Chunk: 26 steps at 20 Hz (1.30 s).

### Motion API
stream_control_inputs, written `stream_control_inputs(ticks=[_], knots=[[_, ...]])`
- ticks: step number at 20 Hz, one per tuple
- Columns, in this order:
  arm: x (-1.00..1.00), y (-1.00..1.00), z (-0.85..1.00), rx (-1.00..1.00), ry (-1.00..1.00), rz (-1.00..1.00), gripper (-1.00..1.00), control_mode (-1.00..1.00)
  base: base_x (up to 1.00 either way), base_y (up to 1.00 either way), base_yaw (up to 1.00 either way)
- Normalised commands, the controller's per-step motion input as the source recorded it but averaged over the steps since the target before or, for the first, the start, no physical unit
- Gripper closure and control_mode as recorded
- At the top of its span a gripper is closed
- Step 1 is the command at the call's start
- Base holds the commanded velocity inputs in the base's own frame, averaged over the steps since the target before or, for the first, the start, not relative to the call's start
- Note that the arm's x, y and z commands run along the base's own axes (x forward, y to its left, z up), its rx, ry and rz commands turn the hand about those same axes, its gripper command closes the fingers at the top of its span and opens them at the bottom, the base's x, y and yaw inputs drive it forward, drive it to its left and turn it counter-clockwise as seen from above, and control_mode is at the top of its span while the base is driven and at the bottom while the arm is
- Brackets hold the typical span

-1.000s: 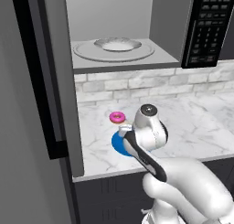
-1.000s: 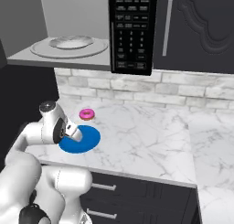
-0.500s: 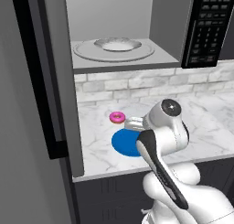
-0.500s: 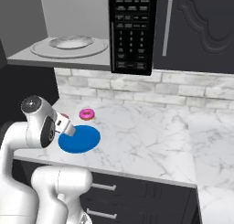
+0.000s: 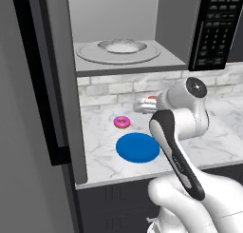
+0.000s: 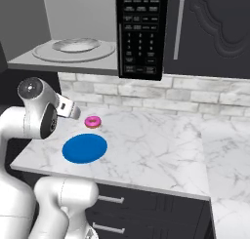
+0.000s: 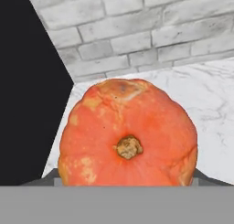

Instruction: Pick the squash from the counter and place it in the microwave.

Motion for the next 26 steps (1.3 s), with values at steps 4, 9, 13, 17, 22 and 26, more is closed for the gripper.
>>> stream_control_inputs(ticks=[4, 9, 13, 17, 22, 26], knots=[[-0.03, 0.06, 1.00, -0.13, -0.23, 0.22, 1.00, -1.00, 0.00, 0.00, 0.00], [-0.02, 0.06, 1.00, -0.09, -0.16, 0.08, 1.00, -1.00, 0.00, 0.00, 0.00], [0.33, 0.03, 1.00, -0.08, -0.13, 0.00, 1.00, -1.00, 0.00, 0.00, 0.00], [0.76, 0.02, 1.00, -0.06, -0.12, 0.00, 1.00, -1.00, 0.00, 0.00, 0.00], [0.53, 0.17, 0.19, -0.12, -0.12, 0.00, 1.00, -1.00, 0.00, 0.00, 0.00], [0.68, 0.07, -0.21, -0.07, -0.06, 0.00, 1.00, -1.00, 0.00, 0.00, 0.00]])
